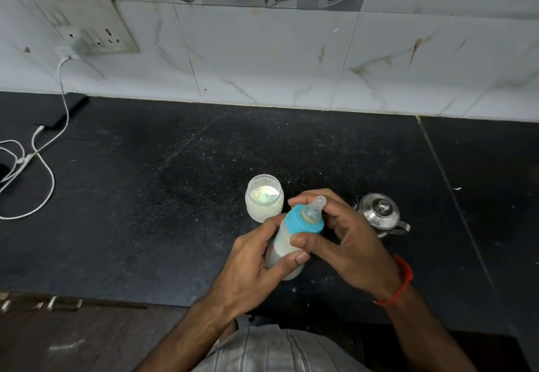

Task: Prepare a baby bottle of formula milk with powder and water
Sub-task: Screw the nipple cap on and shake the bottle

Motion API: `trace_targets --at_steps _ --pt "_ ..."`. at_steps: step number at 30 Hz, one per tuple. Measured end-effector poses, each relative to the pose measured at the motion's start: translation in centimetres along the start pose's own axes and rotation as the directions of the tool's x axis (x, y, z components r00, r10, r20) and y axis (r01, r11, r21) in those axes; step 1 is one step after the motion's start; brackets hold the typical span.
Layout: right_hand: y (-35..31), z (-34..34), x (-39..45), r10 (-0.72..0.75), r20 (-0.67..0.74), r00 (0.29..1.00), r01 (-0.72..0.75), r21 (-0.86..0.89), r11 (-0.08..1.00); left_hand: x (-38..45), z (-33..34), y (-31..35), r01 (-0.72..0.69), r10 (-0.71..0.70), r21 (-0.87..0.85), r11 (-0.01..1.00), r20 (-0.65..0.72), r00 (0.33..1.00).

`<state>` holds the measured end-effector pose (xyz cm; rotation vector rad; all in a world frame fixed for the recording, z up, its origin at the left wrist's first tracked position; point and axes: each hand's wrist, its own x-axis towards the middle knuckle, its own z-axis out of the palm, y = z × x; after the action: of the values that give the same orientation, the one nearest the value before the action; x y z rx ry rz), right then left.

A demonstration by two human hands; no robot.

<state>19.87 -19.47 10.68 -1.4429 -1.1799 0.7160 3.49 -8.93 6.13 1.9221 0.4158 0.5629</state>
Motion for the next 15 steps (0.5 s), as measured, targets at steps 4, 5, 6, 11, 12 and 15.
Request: trace_targets --at_steps 4,5,6,11,12,15 --pt "-0.4 -0.8 0.1 -0.039 0.097 0.995 0.042 -0.03 0.999 0.2 -0.2 -0.2 -0.042 0.043 -0.029 0.999 0.04 0.998" --pt "-0.5 -1.1 0.1 -0.044 0.138 0.989 0.047 -0.02 0.999 0.2 -0.3 -0.1 -0.047 0.049 -0.041 0.998 0.056 0.997" --pt "-0.6 -1.5 0.1 -0.046 0.181 0.982 0.047 -0.003 0.999 0.1 -0.2 -0.1 -0.044 0.049 -0.065 0.997 0.077 0.996" --pt "-1.0 -2.3 -0.3 0.006 0.229 0.973 -0.058 0.222 0.973 0.3 -0.4 0.2 0.007 0.033 -0.212 0.977 0.186 0.982" --pt "-1.0 -2.4 -0.3 0.017 0.21 0.978 -0.072 0.256 0.964 0.4 -0.5 0.2 0.02 0.026 -0.229 0.973 0.194 0.981" --pt "-0.9 -2.2 -0.1 0.028 0.199 0.98 -0.077 0.244 0.967 0.4 -0.5 0.1 0.042 0.003 -0.239 0.97 0.186 0.982"
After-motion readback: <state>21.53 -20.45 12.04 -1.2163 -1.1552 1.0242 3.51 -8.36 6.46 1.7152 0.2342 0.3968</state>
